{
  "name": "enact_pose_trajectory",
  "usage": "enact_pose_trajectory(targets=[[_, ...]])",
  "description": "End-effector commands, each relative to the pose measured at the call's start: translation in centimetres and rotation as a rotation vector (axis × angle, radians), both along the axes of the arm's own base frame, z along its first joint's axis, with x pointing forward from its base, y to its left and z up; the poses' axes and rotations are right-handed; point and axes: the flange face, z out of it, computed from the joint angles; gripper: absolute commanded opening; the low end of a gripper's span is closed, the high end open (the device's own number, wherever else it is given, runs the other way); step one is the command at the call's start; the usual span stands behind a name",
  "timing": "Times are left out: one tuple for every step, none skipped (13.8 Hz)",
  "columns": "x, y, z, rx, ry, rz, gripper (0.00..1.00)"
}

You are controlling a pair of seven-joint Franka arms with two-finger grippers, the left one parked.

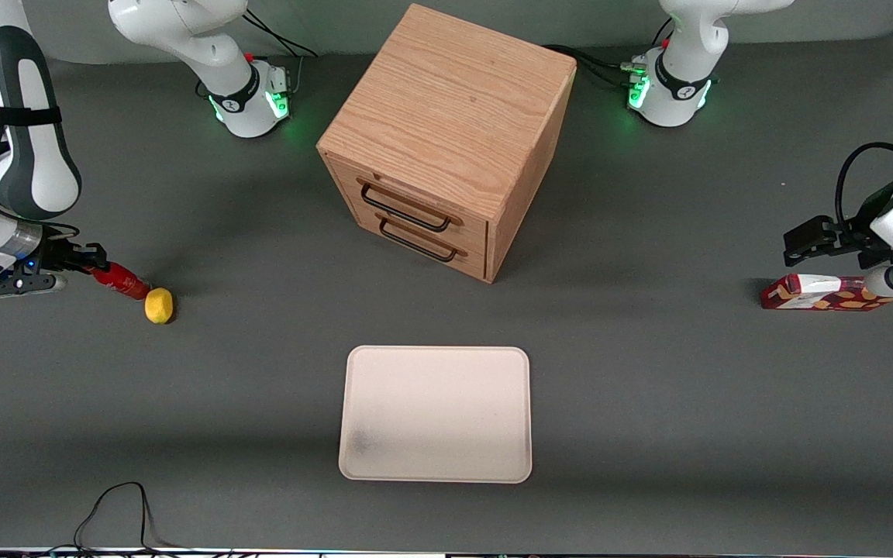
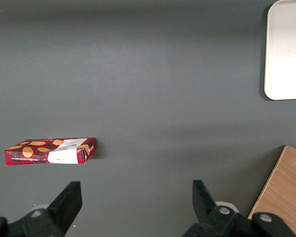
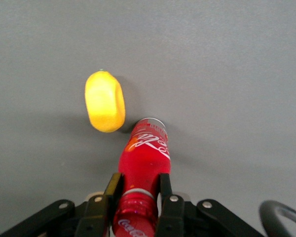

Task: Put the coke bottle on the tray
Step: 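Close the right gripper on the red bottle and lift it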

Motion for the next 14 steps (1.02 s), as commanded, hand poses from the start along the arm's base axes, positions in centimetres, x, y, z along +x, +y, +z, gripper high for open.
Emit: enact_pose_trajectory(targets=[[3.3, 0.8, 4.9, 0.025, 0.013, 0.006, 0.00], [4.7, 1.4, 7.0, 0.026, 0.009, 0.020, 0.00], [6.2, 2.8, 9.3, 0.021, 0.008, 0.042, 0.00], [7.4, 3.9, 12.0, 0.017, 0.005, 0.045, 0.00], [8.5, 5.1, 14.7, 0.016, 0.001, 0.064, 0.00], [9.7, 6.8, 17.5, 0.014, -0.002, 0.089, 0.00], [10.7, 8.4, 20.0, 0.008, -0.005, 0.107, 0.00], [11.9, 10.5, 22.9, -0.004, -0.009, 0.113, 0.00], [12.8, 12.5, 25.0, -0.009, -0.001, 0.125, 0.00], [13.8, 15.0, 27.0, -0.021, 0.002, 0.145, 0.00], [14.5, 17.5, 28.1, -0.022, 0.011, 0.159, 0.00], [14.9, 19.3, 29.2, 0.014, -0.003, 0.140, 0.00], [15.5, 20.5, 29.7, 0.039, -0.024, 0.116, 0.00], [16.2, 22.5, 29.8, 0.054, -0.040, 0.120, 0.00]])
